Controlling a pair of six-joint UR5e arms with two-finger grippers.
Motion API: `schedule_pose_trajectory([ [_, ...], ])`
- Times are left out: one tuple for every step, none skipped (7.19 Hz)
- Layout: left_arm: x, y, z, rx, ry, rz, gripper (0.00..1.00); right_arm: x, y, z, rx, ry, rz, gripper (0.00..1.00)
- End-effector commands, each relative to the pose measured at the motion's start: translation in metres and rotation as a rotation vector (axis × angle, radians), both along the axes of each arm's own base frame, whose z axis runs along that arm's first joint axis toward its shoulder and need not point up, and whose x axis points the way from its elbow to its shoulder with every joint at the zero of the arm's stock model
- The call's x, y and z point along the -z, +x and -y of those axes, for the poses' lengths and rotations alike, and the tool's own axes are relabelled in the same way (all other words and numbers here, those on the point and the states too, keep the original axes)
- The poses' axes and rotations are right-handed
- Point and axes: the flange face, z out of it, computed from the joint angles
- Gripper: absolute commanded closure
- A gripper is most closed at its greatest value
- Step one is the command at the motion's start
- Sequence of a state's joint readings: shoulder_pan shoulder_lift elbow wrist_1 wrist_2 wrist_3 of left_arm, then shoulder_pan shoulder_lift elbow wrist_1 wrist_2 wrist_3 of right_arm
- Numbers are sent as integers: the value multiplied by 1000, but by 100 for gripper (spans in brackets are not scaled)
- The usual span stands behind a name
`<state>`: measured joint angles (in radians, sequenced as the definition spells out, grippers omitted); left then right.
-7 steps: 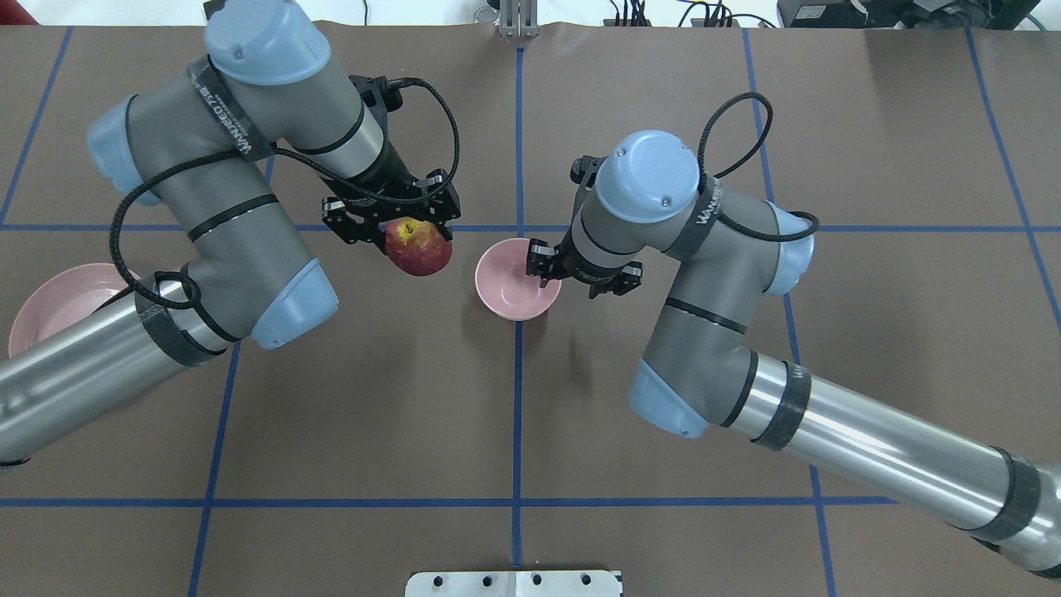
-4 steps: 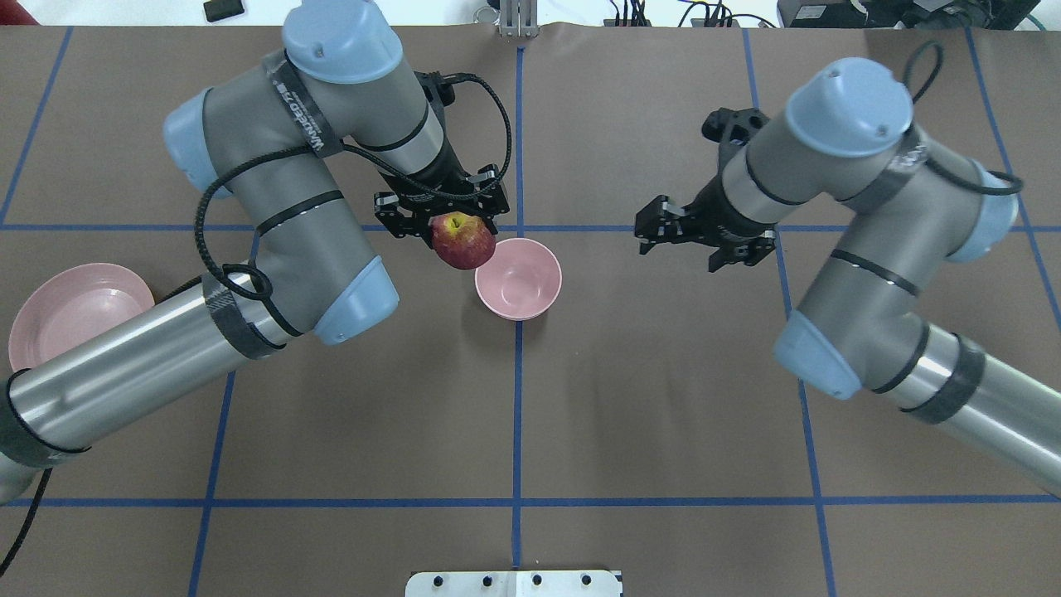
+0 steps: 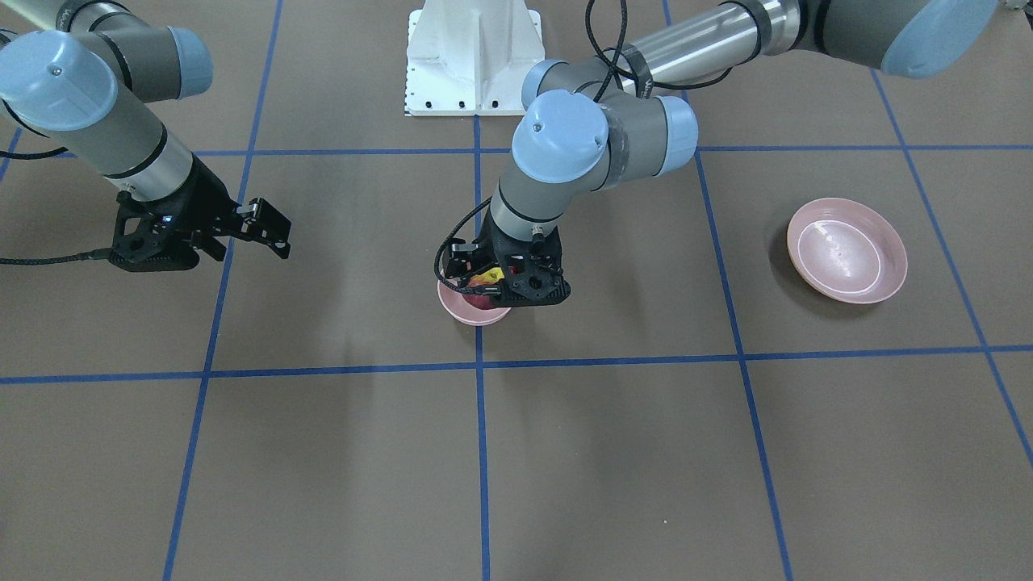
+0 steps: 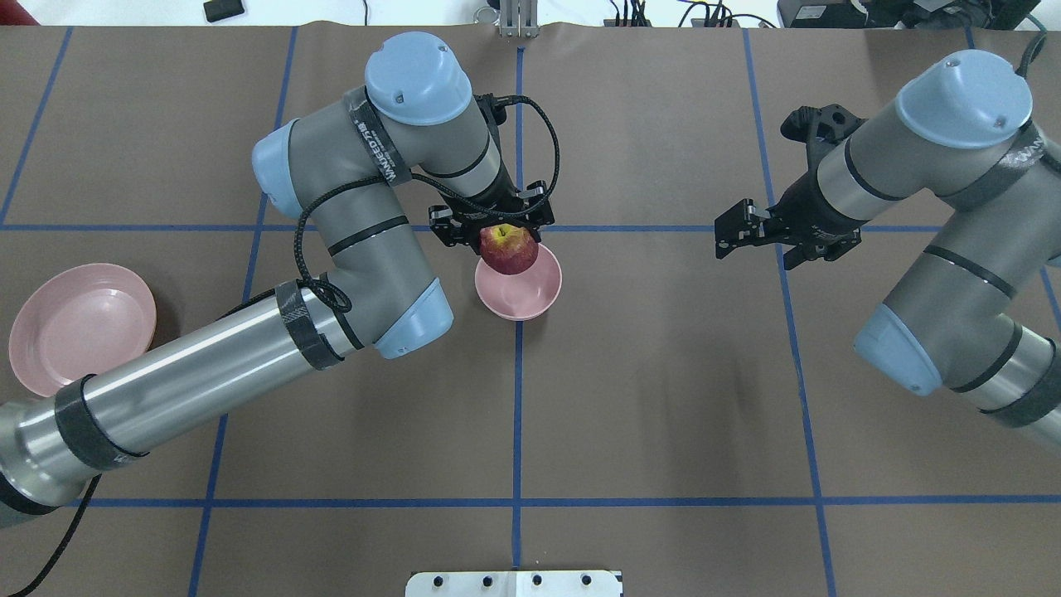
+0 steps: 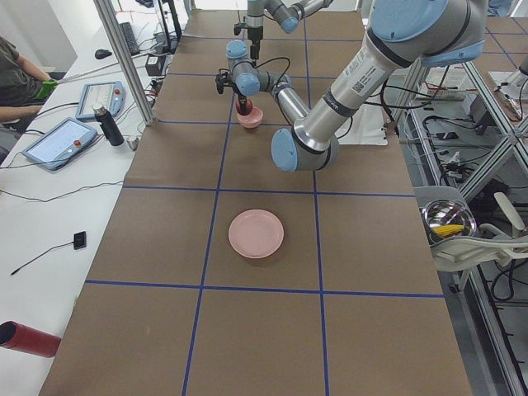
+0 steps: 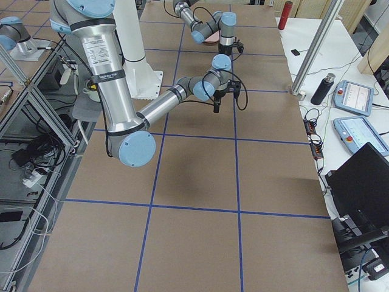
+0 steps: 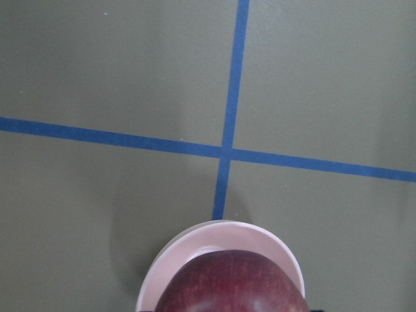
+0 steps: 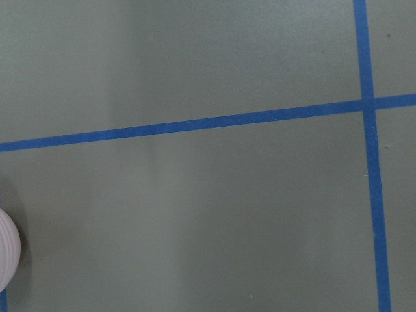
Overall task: Move apple from plate to bowl
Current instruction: 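Carry the apple over the pink bowl with the left gripper and lower it in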
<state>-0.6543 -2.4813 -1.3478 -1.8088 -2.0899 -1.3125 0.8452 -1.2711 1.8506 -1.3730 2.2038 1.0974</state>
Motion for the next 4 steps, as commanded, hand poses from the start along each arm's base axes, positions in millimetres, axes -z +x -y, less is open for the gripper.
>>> schedule_pose_trajectory([
  [-8, 16, -3, 2, 14, 3, 85, -1, 0, 1, -2, 5, -4, 0],
  [-9, 23, -12, -5, 3, 4, 80, -1, 0, 1, -2, 5, -4, 0],
  [-12, 30, -19, -14, -6, 8, 69, 0, -1, 1, -1, 6, -5, 0],
  [-11, 30, -19, -13, -7, 8, 68, -4, -5, 3, 1, -2, -10, 0],
])
